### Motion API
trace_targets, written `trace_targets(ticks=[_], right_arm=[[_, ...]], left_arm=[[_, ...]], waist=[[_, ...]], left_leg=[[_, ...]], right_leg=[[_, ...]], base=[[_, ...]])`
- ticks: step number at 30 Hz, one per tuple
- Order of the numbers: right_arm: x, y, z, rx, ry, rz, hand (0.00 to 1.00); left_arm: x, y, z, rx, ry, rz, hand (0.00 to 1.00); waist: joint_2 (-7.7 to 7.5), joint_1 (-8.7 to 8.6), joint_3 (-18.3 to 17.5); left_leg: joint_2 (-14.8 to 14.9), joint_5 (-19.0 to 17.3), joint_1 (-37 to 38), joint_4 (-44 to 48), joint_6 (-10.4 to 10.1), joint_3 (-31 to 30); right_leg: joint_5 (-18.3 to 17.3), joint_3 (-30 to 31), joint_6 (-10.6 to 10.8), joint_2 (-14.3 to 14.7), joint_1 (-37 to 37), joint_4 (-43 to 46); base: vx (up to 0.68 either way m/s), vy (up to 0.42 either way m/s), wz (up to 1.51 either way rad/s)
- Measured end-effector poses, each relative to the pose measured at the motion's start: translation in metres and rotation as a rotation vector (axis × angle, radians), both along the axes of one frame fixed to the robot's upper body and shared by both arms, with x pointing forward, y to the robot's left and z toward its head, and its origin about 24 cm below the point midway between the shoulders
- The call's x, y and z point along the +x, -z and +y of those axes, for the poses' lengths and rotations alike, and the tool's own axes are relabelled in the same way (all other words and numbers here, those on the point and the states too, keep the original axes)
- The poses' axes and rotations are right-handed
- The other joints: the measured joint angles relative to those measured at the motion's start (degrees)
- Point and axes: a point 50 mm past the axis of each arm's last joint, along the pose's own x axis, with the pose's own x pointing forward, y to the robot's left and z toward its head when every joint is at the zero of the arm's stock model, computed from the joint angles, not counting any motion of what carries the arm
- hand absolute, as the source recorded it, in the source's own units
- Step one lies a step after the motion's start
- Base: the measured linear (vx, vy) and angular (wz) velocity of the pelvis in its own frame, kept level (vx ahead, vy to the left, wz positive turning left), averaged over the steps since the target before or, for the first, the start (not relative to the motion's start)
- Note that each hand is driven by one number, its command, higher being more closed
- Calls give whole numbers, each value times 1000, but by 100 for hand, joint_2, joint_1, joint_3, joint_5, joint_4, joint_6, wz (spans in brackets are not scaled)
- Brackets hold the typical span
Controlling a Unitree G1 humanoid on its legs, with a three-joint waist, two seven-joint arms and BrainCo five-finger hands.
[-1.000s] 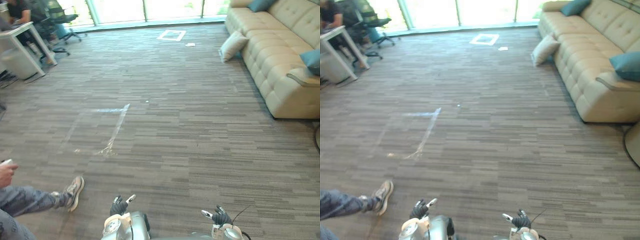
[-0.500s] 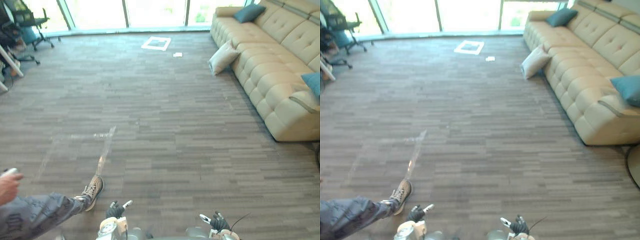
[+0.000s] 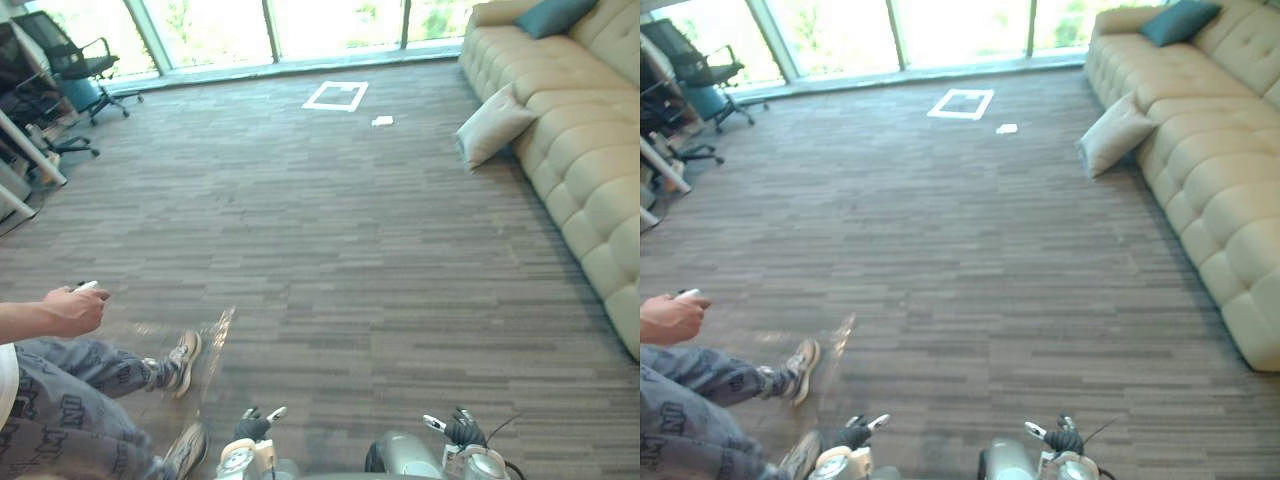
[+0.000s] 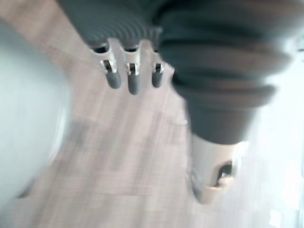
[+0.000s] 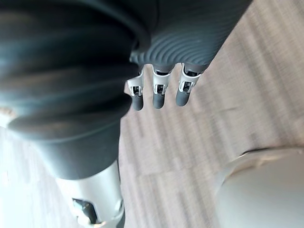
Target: Pick up cushions and gather them together orderly.
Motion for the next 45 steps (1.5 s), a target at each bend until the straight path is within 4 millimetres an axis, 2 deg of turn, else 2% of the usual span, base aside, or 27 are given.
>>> trace_targets(ticks=[3,5,7,8,9,10,11,12,13,15,16,20,22,23,24,25,27,29,30,33,35,38,39,40,42,43,45], right_arm=[[1,1,4,6,-17,6,0],[-1,3,8,21,-1,19,0],[-7,5,8,21,1,37,0],[-12,7,10,29,2,53,0],[-21,10,18,57,29,73,0],[-22,11,19,66,44,73,0],[-24,12,20,79,77,78,0],[-28,13,21,85,97,89,0],[-27,13,20,83,94,85,0],[-19,9,15,67,86,43,0],[-14,5,9,48,77,14,0],[-3,-2,4,32,78,-54,0],[-2,-4,2,25,76,-60,0],[-3,-3,2,24,74,-57,0],[-3,-3,2,23,72,-55,0],[1,-5,-7,-7,48,-50,0],[6,-6,-8,-12,36,-54,0],[9,-7,-9,-16,33,-63,0],[9,-6,-5,-7,21,-50,0],[3,-1,4,9,8,-13,0],[2,0,5,10,-3,-6,0],[-3,3,7,20,-1,23,0],[-4,3,8,20,3,27,0],[-9,5,7,19,5,40,0],[-14,7,9,26,7,60,0],[-24,10,20,62,26,76,0],[-25,11,26,78,32,79,0]], left_arm=[[4,-4,5,13,-9,-35,0],[6,-5,8,13,-25,-46,0],[5,-5,8,13,-25,-42,0],[5,-5,13,24,-23,-39,0],[8,-7,20,47,-9,-44,0],[9,-7,21,49,-8,-47,0],[11,-8,24,57,-5,-51,0],[10,-7,26,66,8,-36,0],[12,-7,26,67,14,-34,0],[10,-3,17,47,38,-3,0],[9,-1,9,31,55,2,0],[6,3,-9,-7,102,34,0],[6,4,-19,-28,119,39,0],[5,5,-20,-31,122,43,0],[4,5,-21,-32,124,45,0],[4,6,-29,-50,122,47,0],[1,7,-29,-49,131,57,0],[2,6,-26,-46,114,55,0],[5,4,-20,-41,75,31,0],[11,-1,-11,-17,42,-9,0],[15,-5,-10,-11,38,-43,0],[17,-9,-6,-4,25,-77,0],[18,-9,-5,-5,20,-82,0],[19,-10,-6,-10,16,-88,0],[18,-9,-7,-15,13,-84,0],[16,-8,4,10,19,-69,0],[17,-9,6,18,20,-72,0]], waist=[[-21,60,-8],[-107,140,21],[-98,173,-18],[-249,311,-118],[-560,222,-286],[-609,213,-294],[-763,205,-273],[-848,172,-254],[-861,162,-235],[-736,111,-109],[-530,57,-86],[-414,-90,-73],[-505,-114,-72],[-525,-147,-74],[-510,-171,-78],[-319,-163,-135],[-228,-201,-141],[-40,-286,-69],[61,-202,-11],[-66,-9,60],[-90,44,44],[-135,59,33],[-170,78,36],[-189,142,-3],[-266,237,-107],[-645,206,-384],[-829,201,-421]], left_leg=[[50,-240,-650,-1649,152,544],[-99,-37,-854,-3381,192,821],[-228,544,-969,-4374,369,837],[-394,1251,-969,-4287,609,841],[-713,946,-909,-4192,835,984],[-772,862,-901,-4165,858,986],[-1009,605,-713,-4106,847,984],[-1243,298,-369,-4162,908,922],[-1333,171,-214,-4193,920,867],[-1457,-264,652,-4373,954,756],[-1455,-441,1185,-4652,949,691],[-1338,-786,2313,-5244,963,414],[-1241,-865,2909,-5633,949,209],[-1234,-900,3081,-5699,892,60],[-1217,-902,3126,-5697,888,19],[-1009,-749,3224,-5579,727,-98],[-953,-414,3107,-4970,351,-279],[-630,326,1999,-2236,-371,-663],[-417,464,1285,-577,-496,-708],[-190,122,349,463,61,-185],[-35,-48,-265,56,161,195],[-27,-206,-768,-2129,194,750],[-176,-117,-784,-3114,266,812],[-423,368,-806,-4365,352,768],[-572,1042,-779,-4283,522,706],[-896,608,-736,-4044,784,895],[-1074,332,-620,-3921,859,956]], right_leg=[[-54,328,150,-17,686,-643],[-162,586,362,-179,1267,-978],[-255,834,530,-251,1556,-1078],[-282,1132,615,-454,1646,-1016],[-116,1172,892,-819,1468,-590],[-49,1197,989,-869,1367,-376],[373,1287,1148,-969,1009,649],[1237,1397,1424,-1003,449,2131],[1391,1421,1602,-1001,206,2736],[1114,1201,1418,-985,-566,4244],[867,938,1318,-960,-1086,4506],[337,337,989,-707,-2396,3420],[791,-55,804,-681,-2769,1237],[1436,-37,673,-682,-2799,914],[1585,-38,573,-672,-2766,954],[1132,-137,337,-620,-2740,1376],[576,-179,237,-631,-2655,1800],[212,-297,161,-453,-2013,1491],[165,-280,96,-202,-1438,1075],[61,-54,21,-109,-252,260],[-5,118,99,-122,254,-159],[-130,391,279,-266,918,-725],[-194,483,396,-387,1142,-891],[-332,745,636,-554,1447,-990],[-355,1030,696,-681,1506,-841],[-131,1214,1015,-1101,1157,-56],[200,1351,1108,-1193,801,868]], base=[[619,32,-67],[836,194,-81],[623,245,-87],[770,356,-56],[779,352,-39],[755,334,19],[732,316,32],[716,303,35],[804,274,43],[684,175,20],[447,90,8],[587,20,40],[948,-208,86],[778,-210,75],[635,-173,49],[728,-232,23],[786,-265,12],[662,-205,6],[594,-132,-25],[520,-73,-48],[470,-12,-54],[623,113,-50],[686,240,-71],[835,320,-93],[730,336,-71],[740,339,-20],[712,320,5]])
